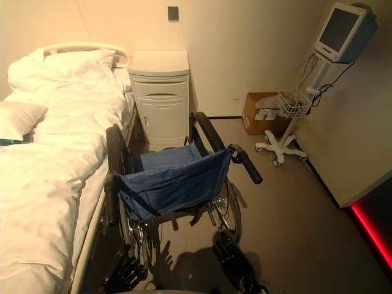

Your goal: Push the wheelchair next to the bed

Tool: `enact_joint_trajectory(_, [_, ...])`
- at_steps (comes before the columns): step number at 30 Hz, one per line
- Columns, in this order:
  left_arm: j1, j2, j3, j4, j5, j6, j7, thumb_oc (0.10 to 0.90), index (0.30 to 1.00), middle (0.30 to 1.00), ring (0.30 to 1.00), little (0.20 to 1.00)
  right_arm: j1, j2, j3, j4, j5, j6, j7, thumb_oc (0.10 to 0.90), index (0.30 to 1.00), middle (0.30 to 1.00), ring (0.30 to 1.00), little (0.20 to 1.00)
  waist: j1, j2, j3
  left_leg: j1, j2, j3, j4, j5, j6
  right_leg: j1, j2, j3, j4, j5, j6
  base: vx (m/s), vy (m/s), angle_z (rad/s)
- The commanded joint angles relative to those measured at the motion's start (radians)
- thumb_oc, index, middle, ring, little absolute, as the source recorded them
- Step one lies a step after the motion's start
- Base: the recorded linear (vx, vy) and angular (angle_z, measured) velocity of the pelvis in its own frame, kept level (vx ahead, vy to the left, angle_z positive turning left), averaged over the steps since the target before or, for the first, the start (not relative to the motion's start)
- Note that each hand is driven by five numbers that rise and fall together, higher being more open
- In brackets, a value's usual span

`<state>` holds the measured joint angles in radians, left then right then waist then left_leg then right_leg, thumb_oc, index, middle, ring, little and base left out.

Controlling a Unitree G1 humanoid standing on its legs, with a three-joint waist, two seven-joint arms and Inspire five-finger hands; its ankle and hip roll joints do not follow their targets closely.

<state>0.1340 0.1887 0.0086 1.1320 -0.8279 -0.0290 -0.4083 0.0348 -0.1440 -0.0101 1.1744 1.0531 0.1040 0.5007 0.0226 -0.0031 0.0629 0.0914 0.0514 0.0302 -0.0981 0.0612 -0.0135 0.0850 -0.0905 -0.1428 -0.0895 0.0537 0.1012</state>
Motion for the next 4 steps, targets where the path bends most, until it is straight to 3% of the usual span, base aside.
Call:
enact_joint_trajectory(1, [-0.116, -0.037, -0.009, 0.033, 0.049, -0.037, 0.022, 0.8, 0.9, 0.9, 0.9, 0.9, -0.074, 0.016, 0.031, -0.005, -0.125, -0.079, 0.001, 0.8, 0.9, 0.9, 0.9, 0.9, 0.006, -0.009, 0.037, 0.031, -0.058, 0.002, 0.014, -0.078, 0.015, 0.029, 0.009, -0.009, 0.046, -0.037, -0.002, -0.01, 0.013, -0.03])
enact_joint_trajectory(4, [-0.123, -0.042, -0.032, 0.053, 0.08, -0.06, 0.054, 0.8, 0.9, 0.9, 0.9, 0.9, -0.069, 0.024, 0.055, 0.003, -0.12, -0.078, -0.021, 0.8, 0.9, 0.9, 0.9, 0.9, 0.001, -0.006, 0.04, 0.029, -0.059, 0.001, 0.012, -0.076, 0.015, 0.027, 0.009, -0.007, 0.047, -0.037, -0.001, 0.0, 0.008, 0.01])
